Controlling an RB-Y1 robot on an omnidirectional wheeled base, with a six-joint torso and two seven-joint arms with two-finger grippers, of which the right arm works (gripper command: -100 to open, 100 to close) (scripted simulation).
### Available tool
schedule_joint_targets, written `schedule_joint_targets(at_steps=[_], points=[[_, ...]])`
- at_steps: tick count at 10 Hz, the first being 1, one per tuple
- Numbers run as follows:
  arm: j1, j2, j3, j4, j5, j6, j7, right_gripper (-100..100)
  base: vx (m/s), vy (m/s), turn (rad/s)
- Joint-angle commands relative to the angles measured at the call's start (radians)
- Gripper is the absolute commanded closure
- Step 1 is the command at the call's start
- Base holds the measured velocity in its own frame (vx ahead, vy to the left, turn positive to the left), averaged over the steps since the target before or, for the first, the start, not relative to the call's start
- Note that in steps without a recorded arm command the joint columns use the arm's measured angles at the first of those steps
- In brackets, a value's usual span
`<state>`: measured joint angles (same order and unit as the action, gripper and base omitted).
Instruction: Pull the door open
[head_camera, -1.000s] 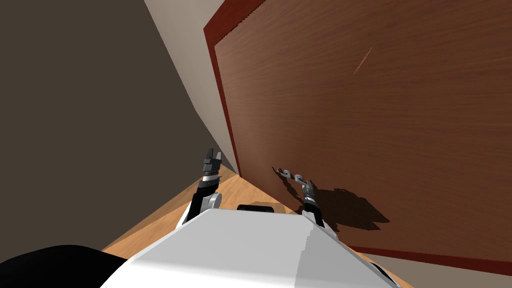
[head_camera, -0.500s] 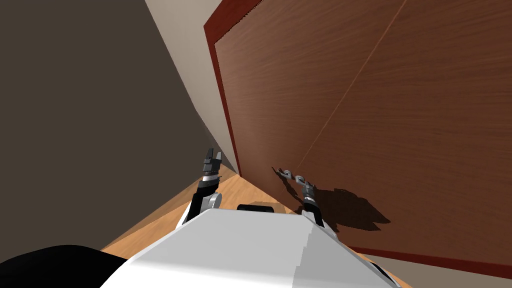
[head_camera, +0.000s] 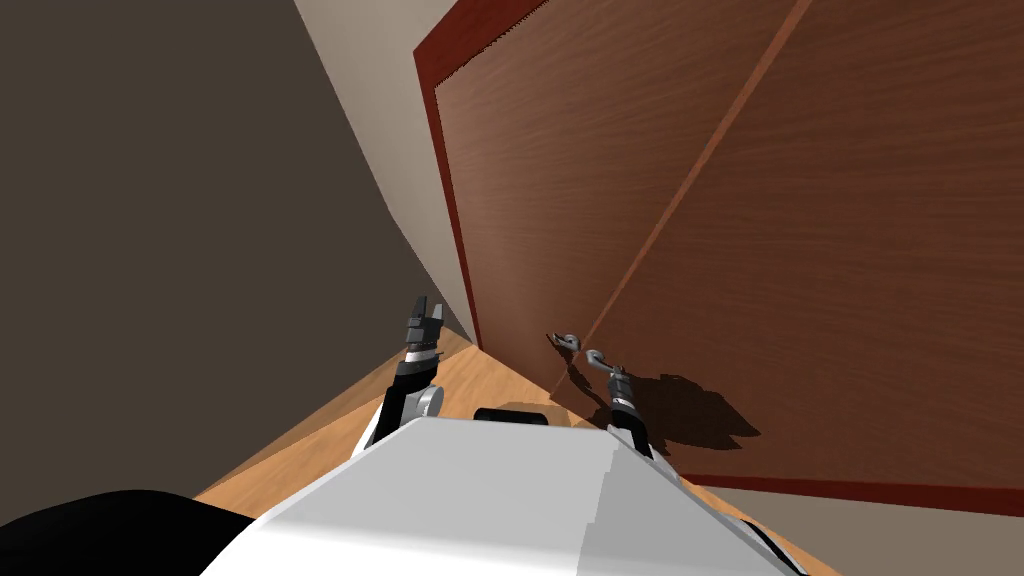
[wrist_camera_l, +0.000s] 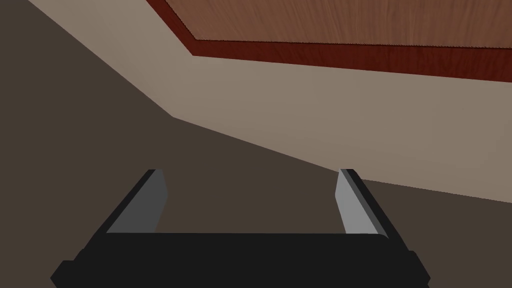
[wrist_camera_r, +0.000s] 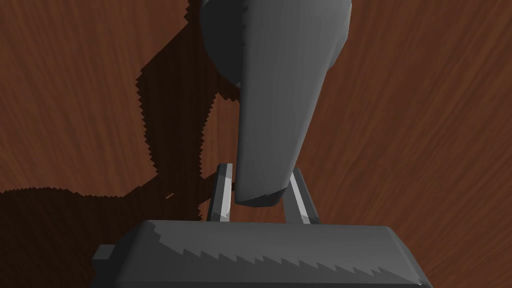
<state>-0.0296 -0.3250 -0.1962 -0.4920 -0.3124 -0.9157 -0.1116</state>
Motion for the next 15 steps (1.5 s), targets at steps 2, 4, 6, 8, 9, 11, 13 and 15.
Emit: schedule_joint_targets(at_steps=[2,4,6,8,9,11,13,15], points=[[0.046,-0.008,-0.014,-0.060,-0.008,0.041,0.006,100,-0.061,0.019,-0.010],[0.046,-0.008,-0.014,-0.061,-0.008,0.041,0.006,100,-0.003,0.009,-0.008],[0.059,-0.019,-0.015,-0.059,-0.007,0.041,0.000,100,-0.028,0.010,0.002],[0.059,-0.019,-0.015,-0.071,-0.007,0.041,0.000,100,-0.096,0.025,-0.004],[0.065,-0.025,-0.008,-0.061,-0.002,0.042,-0.008,100,-0.107,0.047,0.010],[0.065,-0.025,-0.008,-0.040,-0.002,0.042,-0.008,100,-0.098,0.025,-0.003],[0.061,-0.026,0.023,-0.074,0.019,0.041,-0.027,100,-0.168,-0.005,0.068],[0.051,-0.022,0.049,-0.075,0.035,0.041,-0.038,100,-0.179,-0.039,0.095]])
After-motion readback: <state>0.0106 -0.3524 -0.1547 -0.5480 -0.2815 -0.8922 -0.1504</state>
